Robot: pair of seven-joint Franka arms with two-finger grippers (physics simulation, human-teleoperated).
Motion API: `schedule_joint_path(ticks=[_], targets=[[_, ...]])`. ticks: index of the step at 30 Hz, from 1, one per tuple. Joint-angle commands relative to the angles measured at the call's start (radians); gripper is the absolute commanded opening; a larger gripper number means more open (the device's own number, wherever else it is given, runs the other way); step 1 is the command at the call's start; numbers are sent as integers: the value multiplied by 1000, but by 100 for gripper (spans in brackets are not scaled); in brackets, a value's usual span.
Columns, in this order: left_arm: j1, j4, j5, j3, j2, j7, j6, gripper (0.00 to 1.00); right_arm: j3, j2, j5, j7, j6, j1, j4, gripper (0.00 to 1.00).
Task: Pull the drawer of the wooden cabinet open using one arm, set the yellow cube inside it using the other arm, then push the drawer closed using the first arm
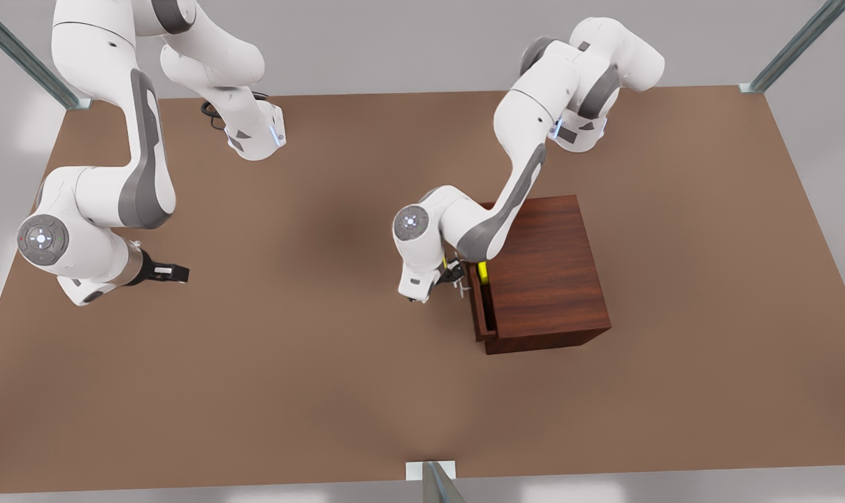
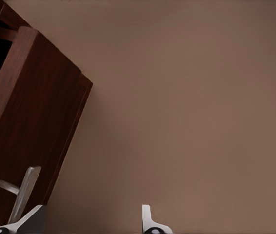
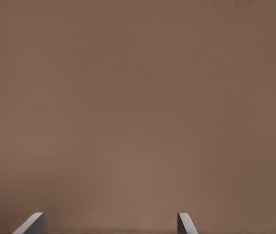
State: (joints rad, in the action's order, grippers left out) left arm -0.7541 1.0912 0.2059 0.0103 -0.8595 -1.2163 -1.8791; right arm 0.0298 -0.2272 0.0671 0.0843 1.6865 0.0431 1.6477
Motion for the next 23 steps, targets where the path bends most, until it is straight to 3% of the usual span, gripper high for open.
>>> schedule_joint_path(ticks=[1,9,14,17,19,20,23], targets=[[15,-1,-8,0,4,90,69,100,1,0,0,-132,-1,0,0,100],[76,4,-19,-1,17,165,101,100,1,-1,0,-132,-2,0,-2,100],[107,-14,-66,0,278,173,374,100,1,-1,0,-133,-2,0,-2,100],[300,24,-134,2,405,697,503,100,1,-1,0,-133,-2,0,-2,100],[518,324,-223,4,598,1188,366,100,1,-1,0,-133,-2,0,-2,100],[553,600,-226,22,744,1230,127,100,1,-1,0,-133,-2,0,-3,100],[596,383,-252,45,596,1232,175,100,1,-1,0,-133,-4,0,-3,100]])
